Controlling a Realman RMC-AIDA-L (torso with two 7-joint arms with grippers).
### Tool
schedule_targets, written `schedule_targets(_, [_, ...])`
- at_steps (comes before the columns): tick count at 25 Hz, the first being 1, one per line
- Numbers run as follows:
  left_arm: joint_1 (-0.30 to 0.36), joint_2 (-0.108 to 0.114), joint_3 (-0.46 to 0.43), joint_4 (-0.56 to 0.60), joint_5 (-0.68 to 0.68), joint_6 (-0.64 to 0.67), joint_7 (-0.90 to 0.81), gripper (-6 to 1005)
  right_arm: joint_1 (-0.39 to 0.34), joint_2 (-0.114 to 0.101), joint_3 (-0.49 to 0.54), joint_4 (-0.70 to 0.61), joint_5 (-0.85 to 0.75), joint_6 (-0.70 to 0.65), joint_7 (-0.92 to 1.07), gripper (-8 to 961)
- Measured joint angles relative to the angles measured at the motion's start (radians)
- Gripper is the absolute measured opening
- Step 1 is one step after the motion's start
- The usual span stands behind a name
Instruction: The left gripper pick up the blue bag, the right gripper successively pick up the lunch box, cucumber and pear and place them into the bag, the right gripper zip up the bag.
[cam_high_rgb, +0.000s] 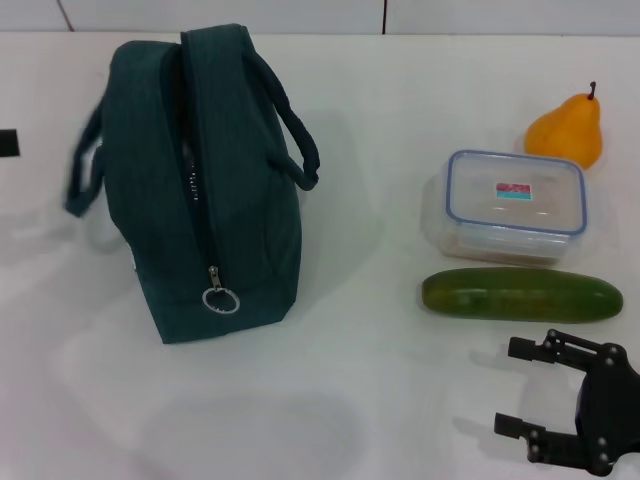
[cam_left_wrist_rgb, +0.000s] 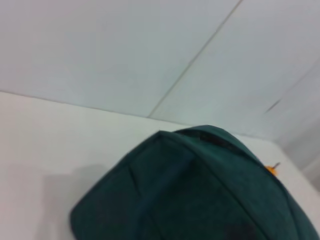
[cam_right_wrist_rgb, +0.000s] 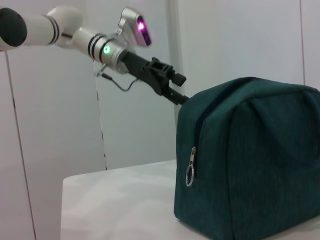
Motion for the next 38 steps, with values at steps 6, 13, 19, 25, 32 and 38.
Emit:
schedule_targets(6, [-0.05, 0.042, 0.032, 0.087, 0.014, 0.029, -0.171, 848, 0.0, 0.0, 0.001, -0.004, 0.0, 0.0, 0.004, 750])
schedule_targets(13, [-0.14, 0.031, 0.14, 0.224, 0.036, 0.026, -0.425, 844, 0.004, 0.0, 0.001, -0.004, 0.01, 0.0, 0.005, 750])
schedule_targets(19, [-0.211, 0.005, 0.241, 0.24, 0.128, 0.023, -0.5, 840, 0.005, 0.0, 0.001, -0.004, 0.014, 0.0, 0.005, 750])
schedule_targets(25, [-0.251, -0.025, 0.248, 0.22, 0.19, 0.009, -0.499, 836, 0.005, 0.0, 0.001, -0.001, 0.014, 0.0, 0.003, 750])
schedule_targets(32, [-0.259, -0.041, 0.254, 0.179, 0.249, -0.02, -0.479, 831, 0.005, 0.0, 0.0, 0.003, 0.014, -0.002, 0.004, 750])
schedule_targets(38, [-0.27, -0.043, 0.255, 0.108, 0.262, -0.045, -0.454, 827, 0.005, 0.0, -0.002, 0.003, 0.014, -0.003, 0.004, 750])
